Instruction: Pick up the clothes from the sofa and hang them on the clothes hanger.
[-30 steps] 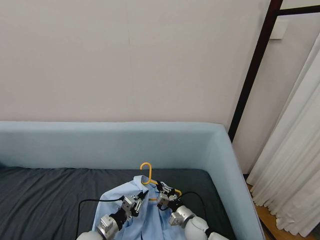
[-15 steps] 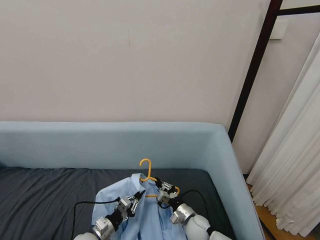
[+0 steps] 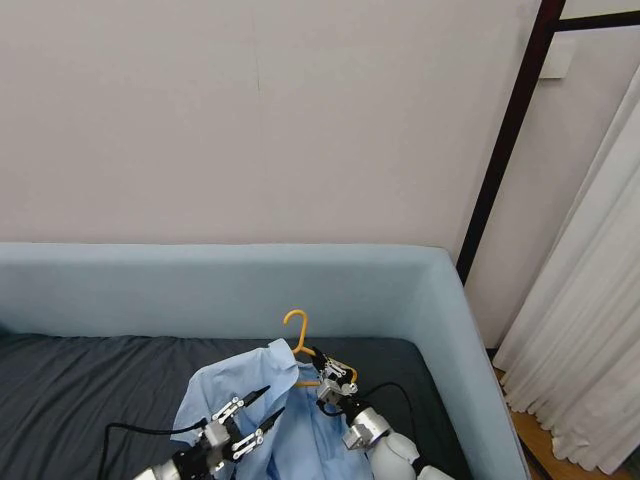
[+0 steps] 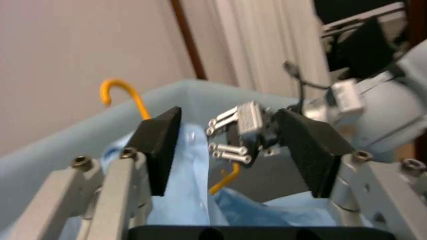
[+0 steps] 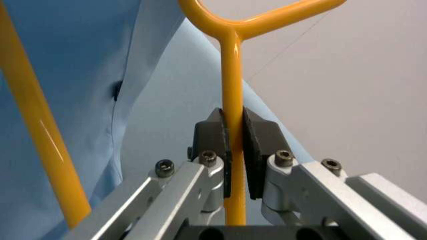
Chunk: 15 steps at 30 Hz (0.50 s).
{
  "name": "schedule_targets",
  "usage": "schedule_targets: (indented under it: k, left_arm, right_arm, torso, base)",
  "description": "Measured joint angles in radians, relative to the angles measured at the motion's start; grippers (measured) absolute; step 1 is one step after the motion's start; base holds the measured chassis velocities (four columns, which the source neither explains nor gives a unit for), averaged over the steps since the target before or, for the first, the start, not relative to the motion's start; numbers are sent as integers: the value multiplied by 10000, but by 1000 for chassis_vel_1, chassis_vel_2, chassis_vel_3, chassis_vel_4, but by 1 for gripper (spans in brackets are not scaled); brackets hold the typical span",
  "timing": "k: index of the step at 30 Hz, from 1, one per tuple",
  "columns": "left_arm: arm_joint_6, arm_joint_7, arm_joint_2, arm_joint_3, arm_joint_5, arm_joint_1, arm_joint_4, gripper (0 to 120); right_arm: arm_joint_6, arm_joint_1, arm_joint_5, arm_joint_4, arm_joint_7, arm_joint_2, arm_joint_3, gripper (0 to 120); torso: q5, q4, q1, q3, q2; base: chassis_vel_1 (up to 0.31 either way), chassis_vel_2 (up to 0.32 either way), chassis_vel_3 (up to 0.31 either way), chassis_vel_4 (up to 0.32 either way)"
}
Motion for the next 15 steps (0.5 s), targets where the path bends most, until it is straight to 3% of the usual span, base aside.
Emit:
schedule_targets:
  k: [2,6,7,12,13,15]
  left_arm:
    - [105,811,644,-798,-820,27,-175,77]
    - [715,1318,1244,-1207,-1573,-546,0,90]
    - [715,1318,1244,-1207,-1573,-546,0,90]
    - [2579,1880,1925,-821,-2359,-1570,1170,100]
    - [2579,1880,1925,-821,-2359,-1570,1170,100]
    - [3346,2655,2108,-542,-2491,-1873,1838,100]
  right_arm:
    - [185,-149,-441,-23,155,68,114,5]
    - [476,-354,-1098,25,326,188,270,5]
    - [476,-354,-1098,25,326,188,270,5]
    - [795,-582,-1860,95,430,210,390,5]
    - [795,-582,-1860,95,430,210,390,5]
    - [934,-637,-2174,83,440,215,401,5]
  torso:
    - [-1,-5,0,0,-1]
    - [-2,-4,1,0,-1]
    - [-2,-4,1,0,-1]
    - [-3,-6,1,0,-1]
    - [-3,-6,1,0,-1]
    - [-4,-5,2,2,-1]
  base:
    - [0,0,0,0]
    - [0,0,0,0]
    - [0,0,0,0]
    - [0,0,0,0]
    - [0,0,0,0]
    - [0,0,0,0]
